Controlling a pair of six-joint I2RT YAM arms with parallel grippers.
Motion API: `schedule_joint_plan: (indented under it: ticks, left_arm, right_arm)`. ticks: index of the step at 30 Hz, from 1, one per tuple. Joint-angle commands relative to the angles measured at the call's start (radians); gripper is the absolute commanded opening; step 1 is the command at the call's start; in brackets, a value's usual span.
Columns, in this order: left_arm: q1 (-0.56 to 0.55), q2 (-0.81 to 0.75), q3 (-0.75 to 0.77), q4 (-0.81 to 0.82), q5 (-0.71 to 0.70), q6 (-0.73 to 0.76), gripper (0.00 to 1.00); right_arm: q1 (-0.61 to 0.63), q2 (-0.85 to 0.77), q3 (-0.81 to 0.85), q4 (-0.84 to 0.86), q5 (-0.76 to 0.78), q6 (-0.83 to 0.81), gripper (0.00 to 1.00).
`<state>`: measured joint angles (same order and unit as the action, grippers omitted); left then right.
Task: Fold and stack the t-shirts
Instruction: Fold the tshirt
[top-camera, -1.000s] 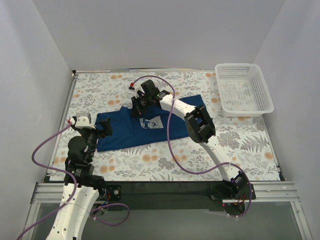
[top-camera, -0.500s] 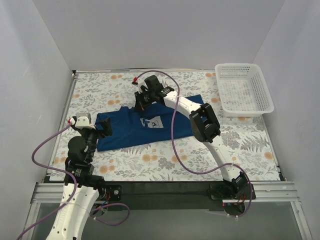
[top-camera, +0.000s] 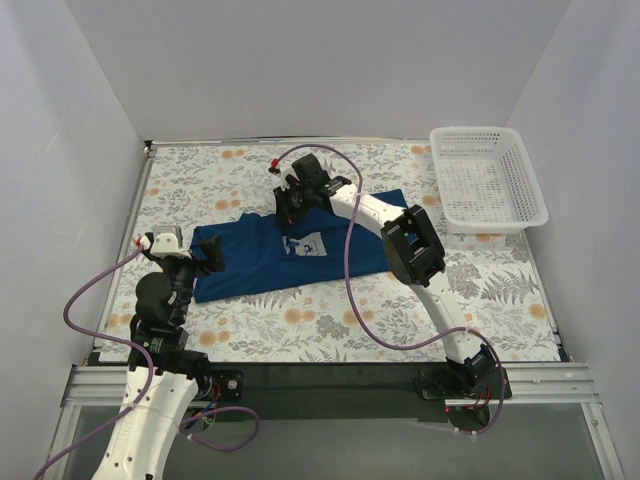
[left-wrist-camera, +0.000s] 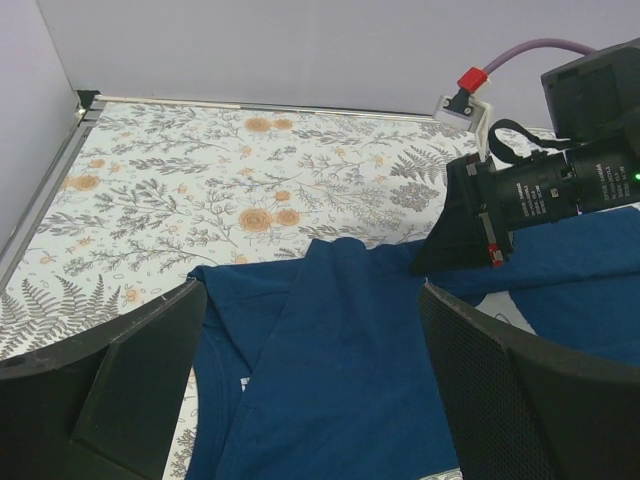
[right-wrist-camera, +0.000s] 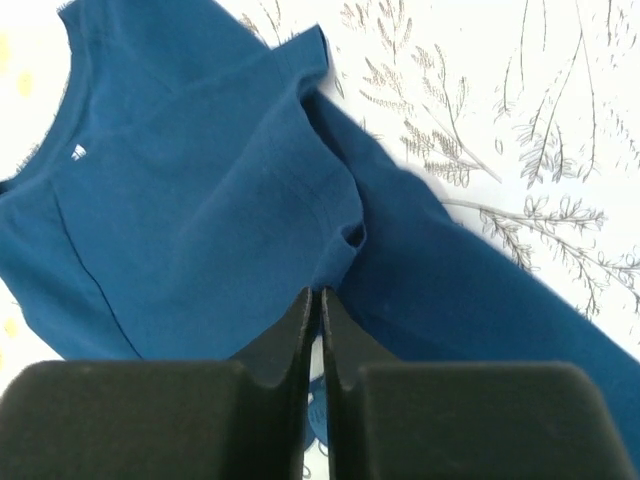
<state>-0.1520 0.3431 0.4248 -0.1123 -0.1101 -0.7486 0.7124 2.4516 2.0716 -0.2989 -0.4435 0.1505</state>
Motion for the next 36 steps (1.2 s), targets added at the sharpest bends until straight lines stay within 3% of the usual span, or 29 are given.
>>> schedule_joint_plan:
  ticks: [1, 4, 10, 13, 15, 17, 19, 23, 27, 30, 36]
  left_arm:
    - [0.003, -0.006, 0.003, 0.002, 0.012, 0.000, 0.80]
    - [0.003, -0.004, 0.003, 0.000, 0.015, -0.001, 0.80]
    - [0.003, 0.010, 0.011, -0.001, 0.013, -0.026, 0.80]
    - [0.003, 0.054, 0.051, -0.035, -0.032, -0.119, 0.80]
    - [0.005, 0.139, 0.128, -0.126, -0.078, -0.207, 0.81]
    - [0.003, 0.212, 0.192, -0.208, -0.083, -0.328, 0.81]
    - [0.003, 0.334, 0.285, -0.343, -0.063, -0.401, 0.81]
    - [0.005, 0.551, 0.379, -0.516, 0.003, -0.546, 0.82]
    - [0.020, 0.730, 0.394, -0.554, 0.010, -0.520, 0.82]
    - [0.035, 0.822, 0.405, -0.524, 0.017, -0.453, 0.82]
    - [0.086, 0.939, 0.419, -0.509, 0.023, -0.365, 0.81]
  right_arm:
    - [-0.004, -0.094, -0.028, 0.027, 0.017, -0.026, 0.14]
    - [-0.004, -0.131, -0.054, 0.027, 0.064, -0.034, 0.23]
    - [-0.007, -0.223, -0.119, 0.023, 0.170, -0.072, 0.23]
    - [-0.014, -0.288, -0.184, 0.006, 0.114, -0.130, 0.27]
    - [-0.027, -0.376, -0.235, -0.034, 0.001, -0.331, 0.37]
    - [-0.059, -0.509, -0.388, -0.077, -0.139, -0.537, 0.47]
    - [-0.111, -0.607, -0.526, -0.082, -0.222, -0.623, 0.53]
    - [-0.214, -0.820, -0.831, -0.140, -0.253, -0.753, 0.53]
    - [-0.396, -0.916, -0.947, -0.196, -0.309, -0.824, 0.53]
    - [-0.509, -0.922, -0.943, -0.290, -0.331, -0.879, 0.53]
    - [-0.603, -0.963, -1.044, -0.332, -0.293, -0.965, 0.53]
